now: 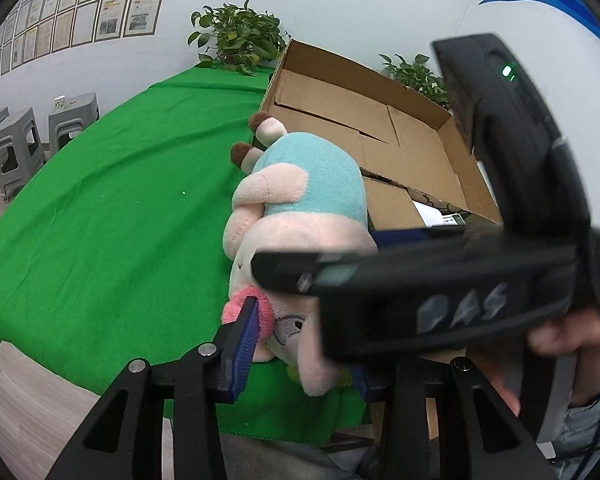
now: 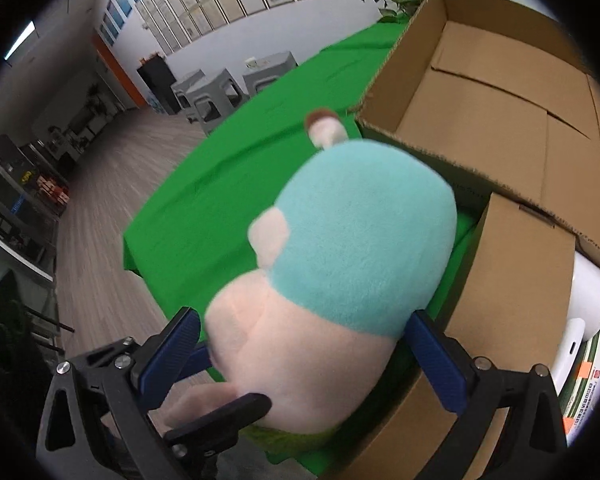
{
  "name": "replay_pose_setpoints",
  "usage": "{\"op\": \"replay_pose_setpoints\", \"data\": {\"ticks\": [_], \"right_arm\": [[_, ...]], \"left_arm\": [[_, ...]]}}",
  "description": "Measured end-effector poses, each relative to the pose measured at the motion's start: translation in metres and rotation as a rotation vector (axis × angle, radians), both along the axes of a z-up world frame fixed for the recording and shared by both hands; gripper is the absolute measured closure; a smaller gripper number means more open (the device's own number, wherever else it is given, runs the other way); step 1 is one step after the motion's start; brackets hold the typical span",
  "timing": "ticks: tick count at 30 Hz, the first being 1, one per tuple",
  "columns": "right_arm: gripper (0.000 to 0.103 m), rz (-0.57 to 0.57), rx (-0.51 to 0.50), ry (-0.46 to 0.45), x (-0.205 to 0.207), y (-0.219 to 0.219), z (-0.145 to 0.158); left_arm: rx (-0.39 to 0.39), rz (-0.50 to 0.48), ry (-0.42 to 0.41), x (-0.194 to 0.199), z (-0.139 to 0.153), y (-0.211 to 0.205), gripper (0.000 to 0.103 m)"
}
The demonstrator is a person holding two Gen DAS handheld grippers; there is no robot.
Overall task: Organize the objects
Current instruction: 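Close the left gripper on the plush pig while the right gripper also grips it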
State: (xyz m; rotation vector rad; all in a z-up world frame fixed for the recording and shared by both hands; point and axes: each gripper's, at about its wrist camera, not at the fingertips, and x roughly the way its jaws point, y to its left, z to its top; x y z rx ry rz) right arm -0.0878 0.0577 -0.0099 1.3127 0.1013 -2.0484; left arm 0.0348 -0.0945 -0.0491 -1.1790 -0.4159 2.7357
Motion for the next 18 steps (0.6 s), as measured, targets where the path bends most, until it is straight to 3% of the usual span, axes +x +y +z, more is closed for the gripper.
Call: {"op": "replay_pose_setpoints", "data": {"ticks": [3,15,18], "right_arm": [[0.007,0.008,0.035,0.021,0.006,-0.002,-0.006],[0.031,-0.018,0.021,0.080,0.002,0.004,-0.007],[0.036,-0.023,0.006,0.094,-0.001,0.003,-0.003]], "left_arm": [[-0.004,0.003,0.003,-0.001,0.000,0.000,0.067],[-0.023,-0.006,0.032,-0.002,0.008,0.004,0.076],[-0.033,-0.020,0.058,0.001,0.016,0.009,0.090]]}}
